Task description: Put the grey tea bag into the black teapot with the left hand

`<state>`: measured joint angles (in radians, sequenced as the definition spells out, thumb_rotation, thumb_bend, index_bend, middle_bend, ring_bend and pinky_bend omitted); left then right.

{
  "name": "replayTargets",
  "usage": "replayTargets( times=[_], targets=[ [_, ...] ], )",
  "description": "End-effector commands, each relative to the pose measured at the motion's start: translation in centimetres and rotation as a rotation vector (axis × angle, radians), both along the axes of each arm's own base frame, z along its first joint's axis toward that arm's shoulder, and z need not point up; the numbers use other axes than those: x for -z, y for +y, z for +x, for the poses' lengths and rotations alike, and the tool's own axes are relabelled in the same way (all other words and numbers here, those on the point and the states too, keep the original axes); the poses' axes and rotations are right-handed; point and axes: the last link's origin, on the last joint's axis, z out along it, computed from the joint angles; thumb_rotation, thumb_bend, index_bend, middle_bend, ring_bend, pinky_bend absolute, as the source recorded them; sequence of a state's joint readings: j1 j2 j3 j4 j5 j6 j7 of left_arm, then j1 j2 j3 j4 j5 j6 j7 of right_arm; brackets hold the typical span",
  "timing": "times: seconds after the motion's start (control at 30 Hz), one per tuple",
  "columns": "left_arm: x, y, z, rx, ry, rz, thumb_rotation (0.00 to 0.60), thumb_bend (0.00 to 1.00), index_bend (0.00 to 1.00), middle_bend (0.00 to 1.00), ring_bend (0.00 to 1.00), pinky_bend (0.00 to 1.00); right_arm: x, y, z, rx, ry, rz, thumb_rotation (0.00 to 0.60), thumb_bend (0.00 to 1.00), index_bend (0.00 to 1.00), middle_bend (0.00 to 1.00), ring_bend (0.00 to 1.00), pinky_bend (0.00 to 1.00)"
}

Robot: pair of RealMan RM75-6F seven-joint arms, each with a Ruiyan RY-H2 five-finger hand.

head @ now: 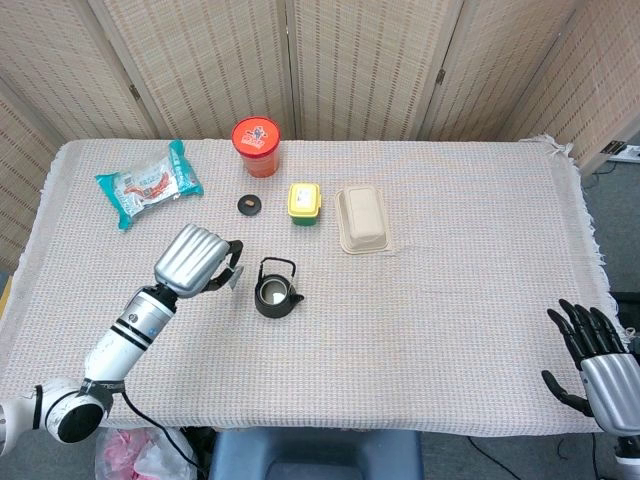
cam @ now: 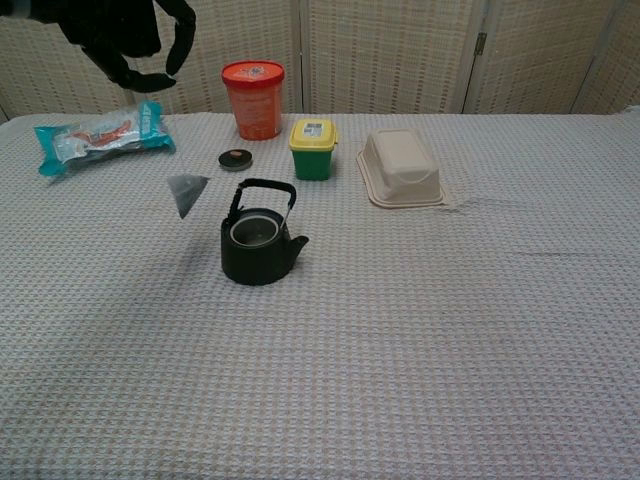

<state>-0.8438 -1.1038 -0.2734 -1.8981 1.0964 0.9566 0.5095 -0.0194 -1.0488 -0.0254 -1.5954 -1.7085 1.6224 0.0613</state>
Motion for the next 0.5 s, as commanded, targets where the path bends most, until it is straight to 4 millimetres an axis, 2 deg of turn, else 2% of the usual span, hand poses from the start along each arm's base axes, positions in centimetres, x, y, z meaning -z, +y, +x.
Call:
replayTargets(
  times=[0.03, 0.5],
  targets=[
    [0.7, -0.1, 0.8, 0.014, 0.019, -0.012, 0.6, 0.5, 0.65, 1.0, 1.0, 1.0, -0.2, -0.2, -0.1, 0.007, -0.011, 0.001, 0.6, 0.23, 0.0, 0.0, 0.0, 0.0],
    [2.8, 0.7, 2.1, 0.025, 0.075, -0.02, 0.6, 0.5, 0.65, 1.0, 1.0, 1.0, -1.0, -0.2, -0.4, 0.011, -0.039, -0.009, 0.6, 0.23, 0.0, 0.0, 0.0, 0.0]
  ],
)
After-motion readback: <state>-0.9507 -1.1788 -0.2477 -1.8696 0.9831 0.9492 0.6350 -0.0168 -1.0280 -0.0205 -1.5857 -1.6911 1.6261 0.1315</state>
